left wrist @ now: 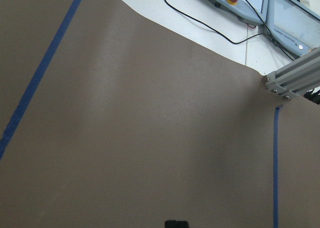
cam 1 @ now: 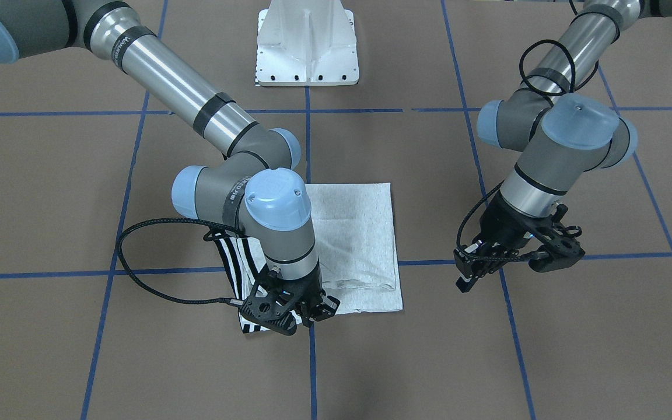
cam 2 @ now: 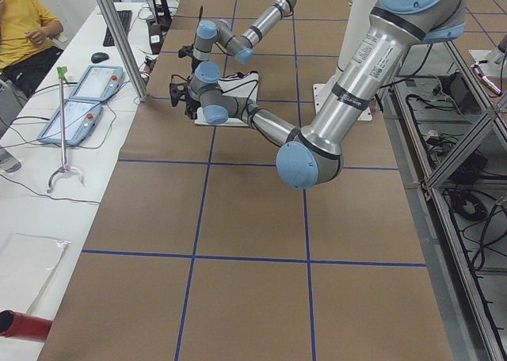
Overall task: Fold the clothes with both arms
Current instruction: 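Raise the right gripper and move it to the shirt's far striped edge, then press the right gripper along the striped far edge to flatten it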
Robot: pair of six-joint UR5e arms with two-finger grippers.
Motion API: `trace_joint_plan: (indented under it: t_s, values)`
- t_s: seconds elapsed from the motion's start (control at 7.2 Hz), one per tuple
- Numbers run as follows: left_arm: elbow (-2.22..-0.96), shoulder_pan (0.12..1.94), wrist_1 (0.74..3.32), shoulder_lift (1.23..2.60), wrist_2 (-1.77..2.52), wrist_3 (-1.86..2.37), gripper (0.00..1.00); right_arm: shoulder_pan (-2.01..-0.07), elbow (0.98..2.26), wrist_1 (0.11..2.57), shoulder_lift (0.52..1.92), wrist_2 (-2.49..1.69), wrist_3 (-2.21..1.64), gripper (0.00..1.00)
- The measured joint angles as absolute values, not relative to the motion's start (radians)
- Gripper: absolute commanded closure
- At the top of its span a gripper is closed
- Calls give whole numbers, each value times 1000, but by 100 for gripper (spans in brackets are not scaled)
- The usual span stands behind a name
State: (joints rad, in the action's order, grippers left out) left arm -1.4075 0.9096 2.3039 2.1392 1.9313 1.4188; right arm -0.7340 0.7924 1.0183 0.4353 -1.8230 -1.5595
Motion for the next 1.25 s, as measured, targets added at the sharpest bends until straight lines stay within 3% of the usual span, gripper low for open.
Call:
trace_joint_plan:
  t_s: [0.42,0.56,0.97,1.25]
  values:
    - [-1408,909,2304,2138,1931,1418,100,-746,1172,1214,636,-1915,-1541,100]
    - [-1408,908,2304,2138,1931,1418,100,-731,1236,1237,690,-1924,-1540,100]
    - [-1408,908,2305,2138,1931,1419,100,-669,1254,1247,741,-1918,-1531,100]
    - [-1408,908,2305,2138,1931,1419,100,-666,1136,1239,675,-1877,-1507,100]
